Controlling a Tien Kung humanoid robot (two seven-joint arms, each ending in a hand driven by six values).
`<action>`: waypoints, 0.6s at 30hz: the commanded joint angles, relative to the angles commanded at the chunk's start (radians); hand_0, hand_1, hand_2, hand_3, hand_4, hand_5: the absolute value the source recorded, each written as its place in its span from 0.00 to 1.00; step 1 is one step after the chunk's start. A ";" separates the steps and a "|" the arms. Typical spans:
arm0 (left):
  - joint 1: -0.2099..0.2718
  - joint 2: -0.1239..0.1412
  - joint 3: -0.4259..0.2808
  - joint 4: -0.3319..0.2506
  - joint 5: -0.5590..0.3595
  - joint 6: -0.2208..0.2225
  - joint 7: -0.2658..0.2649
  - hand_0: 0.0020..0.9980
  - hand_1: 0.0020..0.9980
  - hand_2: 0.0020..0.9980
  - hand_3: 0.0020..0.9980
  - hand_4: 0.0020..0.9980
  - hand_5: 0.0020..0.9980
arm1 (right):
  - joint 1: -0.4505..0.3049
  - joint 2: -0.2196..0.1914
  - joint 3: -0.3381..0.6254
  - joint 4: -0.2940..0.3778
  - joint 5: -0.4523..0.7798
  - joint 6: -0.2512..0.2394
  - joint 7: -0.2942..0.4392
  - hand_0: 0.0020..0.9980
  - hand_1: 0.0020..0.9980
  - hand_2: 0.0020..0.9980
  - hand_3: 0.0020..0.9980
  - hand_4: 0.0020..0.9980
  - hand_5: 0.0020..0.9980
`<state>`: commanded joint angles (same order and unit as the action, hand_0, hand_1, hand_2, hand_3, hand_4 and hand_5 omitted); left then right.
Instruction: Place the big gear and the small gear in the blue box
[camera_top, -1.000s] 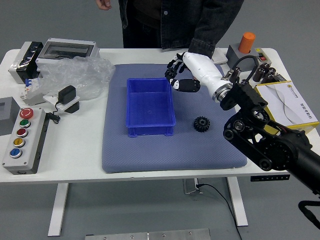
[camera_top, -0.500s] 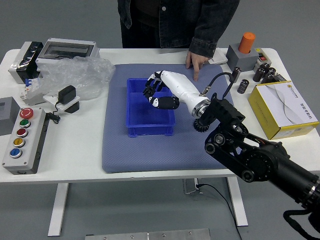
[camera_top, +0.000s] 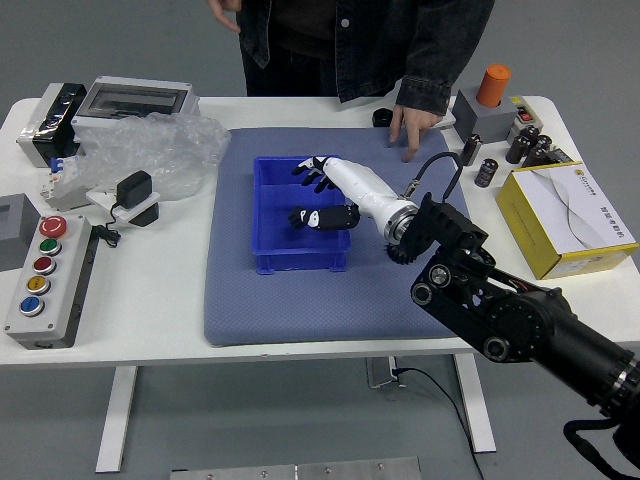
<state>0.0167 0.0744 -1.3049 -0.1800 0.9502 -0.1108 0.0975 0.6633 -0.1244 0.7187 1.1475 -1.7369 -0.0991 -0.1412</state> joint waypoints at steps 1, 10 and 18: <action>0.000 0.000 0.000 0.000 0.000 0.000 0.000 0.85 0.80 0.80 0.84 0.58 0.06 | 0.001 0.000 0.000 0.000 0.002 0.002 -0.001 0.72 0.66 0.79 0.92 0.80 0.33; 0.000 0.002 -0.002 0.000 0.001 0.000 0.000 0.85 0.80 0.80 0.84 0.58 0.06 | -0.003 -0.038 0.035 0.048 0.003 0.012 -0.018 0.73 0.66 0.78 0.87 0.83 0.34; -0.004 0.006 -0.006 0.000 0.005 -0.001 -0.001 0.85 0.80 0.80 0.84 0.58 0.06 | -0.008 -0.148 0.060 0.088 0.009 0.041 -0.044 0.73 0.66 0.78 0.82 0.83 0.34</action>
<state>0.0130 0.0801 -1.3107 -0.1800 0.9553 -0.1114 0.0963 0.6550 -0.2728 0.7784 1.2356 -1.7276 -0.0583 -0.1854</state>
